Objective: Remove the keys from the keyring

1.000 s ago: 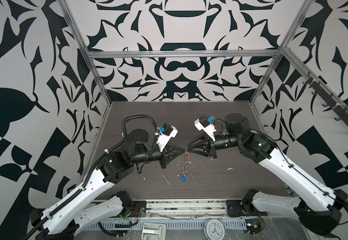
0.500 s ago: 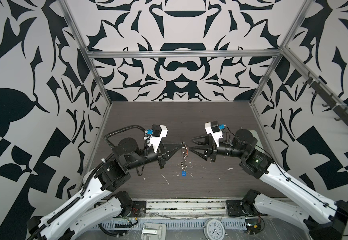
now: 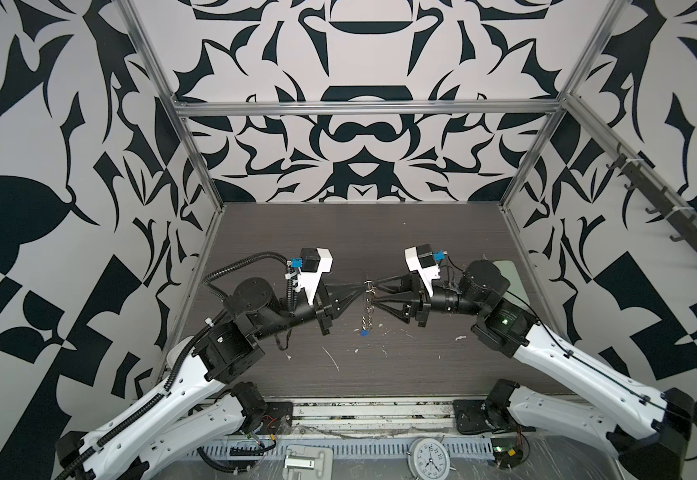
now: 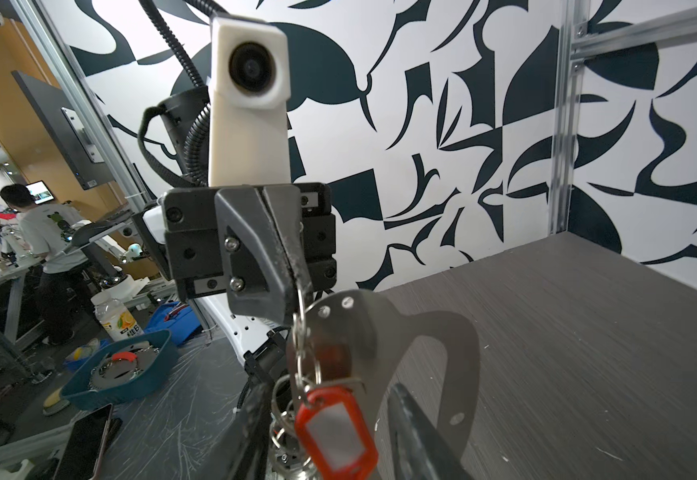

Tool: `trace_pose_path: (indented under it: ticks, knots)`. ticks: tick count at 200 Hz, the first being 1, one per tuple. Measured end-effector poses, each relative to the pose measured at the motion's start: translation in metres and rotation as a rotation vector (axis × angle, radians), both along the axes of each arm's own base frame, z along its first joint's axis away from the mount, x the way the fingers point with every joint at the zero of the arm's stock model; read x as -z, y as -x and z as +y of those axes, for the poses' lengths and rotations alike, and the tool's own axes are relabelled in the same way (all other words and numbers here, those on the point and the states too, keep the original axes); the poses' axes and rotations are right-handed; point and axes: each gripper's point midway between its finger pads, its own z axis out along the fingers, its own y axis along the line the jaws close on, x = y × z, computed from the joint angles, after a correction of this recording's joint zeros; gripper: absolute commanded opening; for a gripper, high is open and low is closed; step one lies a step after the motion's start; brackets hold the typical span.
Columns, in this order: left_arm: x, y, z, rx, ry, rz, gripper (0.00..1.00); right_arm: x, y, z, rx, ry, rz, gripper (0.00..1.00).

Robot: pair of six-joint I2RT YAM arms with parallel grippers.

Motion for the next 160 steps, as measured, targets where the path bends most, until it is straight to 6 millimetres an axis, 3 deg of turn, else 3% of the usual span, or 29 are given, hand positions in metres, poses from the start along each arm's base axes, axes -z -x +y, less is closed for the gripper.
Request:
trace_pose_path:
  ticks: [25, 109, 144, 160]
  knots:
    - [-0.002, -0.002, 0.002, -0.016, 0.009, 0.000, 0.00, 0.000, 0.002, 0.001, -0.005, 0.001, -0.005, 0.31]
    - [-0.004, -0.009, 0.005, -0.060, 0.026, 0.017, 0.00, 0.001, 0.005, 0.004, 0.010, 0.038, -0.045, 0.11]
    - [-0.010, -0.010, 0.007, -0.073, 0.046, 0.008, 0.00, 0.009, 0.009, 0.008, 0.001, 0.075, -0.035, 0.10]
    - [-0.012, -0.010, 0.007, -0.072, 0.054, 0.001, 0.00, 0.014, 0.010, 0.011, -0.005, 0.096, -0.029, 0.21]
